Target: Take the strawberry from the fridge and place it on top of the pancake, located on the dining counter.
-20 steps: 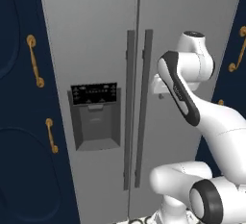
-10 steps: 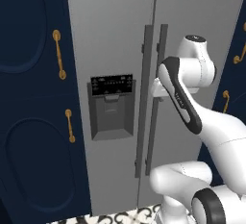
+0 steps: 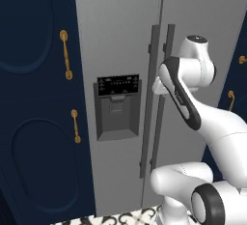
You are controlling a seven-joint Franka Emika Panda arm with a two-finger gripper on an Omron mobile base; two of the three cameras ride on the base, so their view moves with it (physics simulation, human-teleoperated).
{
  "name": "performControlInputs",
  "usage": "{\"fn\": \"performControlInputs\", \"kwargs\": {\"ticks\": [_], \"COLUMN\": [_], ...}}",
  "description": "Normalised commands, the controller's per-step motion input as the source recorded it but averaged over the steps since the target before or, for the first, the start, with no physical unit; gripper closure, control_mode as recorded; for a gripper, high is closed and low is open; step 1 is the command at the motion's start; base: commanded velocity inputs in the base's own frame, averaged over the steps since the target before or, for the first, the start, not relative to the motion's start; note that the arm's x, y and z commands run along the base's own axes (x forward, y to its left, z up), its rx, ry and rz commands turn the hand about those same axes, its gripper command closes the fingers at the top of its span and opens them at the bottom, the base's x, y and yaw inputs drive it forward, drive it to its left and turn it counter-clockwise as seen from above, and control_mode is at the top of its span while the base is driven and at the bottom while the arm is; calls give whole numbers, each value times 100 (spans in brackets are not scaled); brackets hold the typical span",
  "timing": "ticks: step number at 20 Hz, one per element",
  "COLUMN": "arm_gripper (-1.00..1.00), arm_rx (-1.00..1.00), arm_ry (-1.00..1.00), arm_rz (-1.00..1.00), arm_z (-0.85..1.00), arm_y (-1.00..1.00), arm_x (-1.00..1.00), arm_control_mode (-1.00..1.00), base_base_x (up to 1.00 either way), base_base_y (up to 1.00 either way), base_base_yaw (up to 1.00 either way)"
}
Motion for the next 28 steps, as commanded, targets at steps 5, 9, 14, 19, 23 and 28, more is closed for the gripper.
{"fn": "performControlInputs", "kwargs": {"ticks": [5,9,14,19,23,28], "arm_gripper": [-100,-100,-100,-100,-100,-100], "arm_rx": [0,0,0,0,0,0], "arm_ry": [-46,-43,-4,0,-1,-1], "arm_rz": [0,0,-2,0,0,0], "arm_z": [-43,-19,0,0,-5,0], "arm_y": [-44,-23,-6,-8,-41,-5], "arm_x": [64,70,90,69,46,56], "arm_control_mode": [-100,-100,-100,-100,-100,-100], "base_base_x": [0,0,0,0,0,0], "base_base_y": [0,0,0,0,0,0], "base_base_yaw": [0,0,0,0,0,0]}}
